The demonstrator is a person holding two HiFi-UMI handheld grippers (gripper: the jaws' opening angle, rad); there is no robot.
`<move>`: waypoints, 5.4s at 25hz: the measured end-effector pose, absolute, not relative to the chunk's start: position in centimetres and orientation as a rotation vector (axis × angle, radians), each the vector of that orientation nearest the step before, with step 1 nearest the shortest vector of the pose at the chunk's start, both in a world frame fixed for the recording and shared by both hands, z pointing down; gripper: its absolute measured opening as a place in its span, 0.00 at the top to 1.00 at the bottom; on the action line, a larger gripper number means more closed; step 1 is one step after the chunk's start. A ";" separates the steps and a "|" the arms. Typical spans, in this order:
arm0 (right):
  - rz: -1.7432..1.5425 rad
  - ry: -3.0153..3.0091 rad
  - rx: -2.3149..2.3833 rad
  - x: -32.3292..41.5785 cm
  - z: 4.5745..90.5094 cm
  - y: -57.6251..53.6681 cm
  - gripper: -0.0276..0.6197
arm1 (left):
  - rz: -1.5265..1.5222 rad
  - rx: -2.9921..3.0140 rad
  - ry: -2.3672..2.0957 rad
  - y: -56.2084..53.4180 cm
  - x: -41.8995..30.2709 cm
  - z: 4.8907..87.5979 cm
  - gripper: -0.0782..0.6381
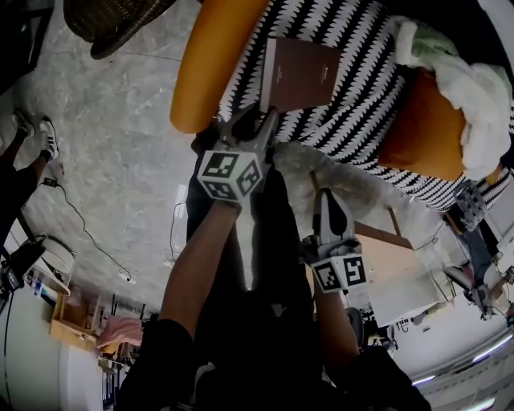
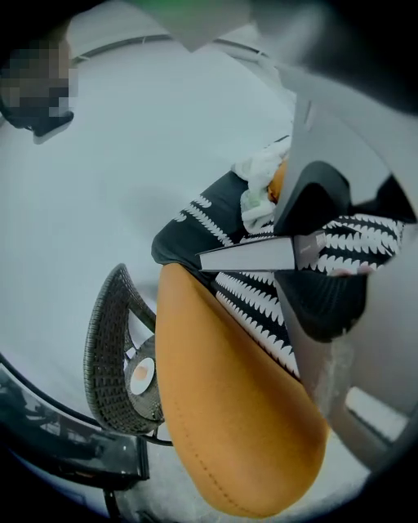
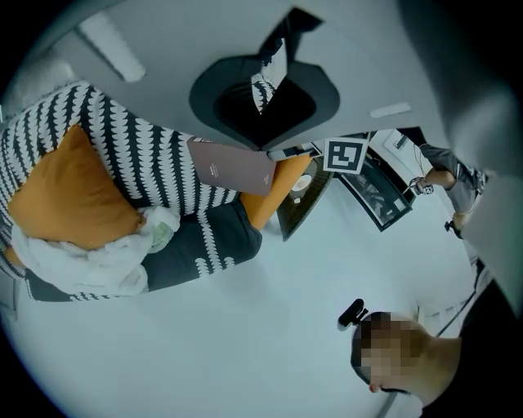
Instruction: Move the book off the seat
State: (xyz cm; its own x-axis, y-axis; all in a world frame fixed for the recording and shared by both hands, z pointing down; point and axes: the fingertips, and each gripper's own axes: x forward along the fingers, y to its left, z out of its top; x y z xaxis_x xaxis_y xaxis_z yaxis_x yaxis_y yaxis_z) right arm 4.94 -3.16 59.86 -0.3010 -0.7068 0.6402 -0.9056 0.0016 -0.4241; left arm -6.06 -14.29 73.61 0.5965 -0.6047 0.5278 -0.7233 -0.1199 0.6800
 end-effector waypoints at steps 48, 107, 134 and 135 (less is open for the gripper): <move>0.793 -2.342 1.912 4.9 33.6 -8.3 0.95 | 0.093 2.256 -1.042 -15.7 -8.8 37.0 0.69; 0.468 -2.437 2.012 7.8 22.7 -2.3 0.95 | -0.025 2.421 -0.901 -6.8 -5.7 25.3 0.69; 0.469 -2.010 2.523 19.8 23.6 5.6 0.95 | 0.108 2.517 -0.338 -3.5 11.2 26.3 0.69; 0.465 -1.966 2.560 19.8 23.4 6.2 0.95 | 0.120 2.521 -0.297 -3.3 11.5 26.2 0.69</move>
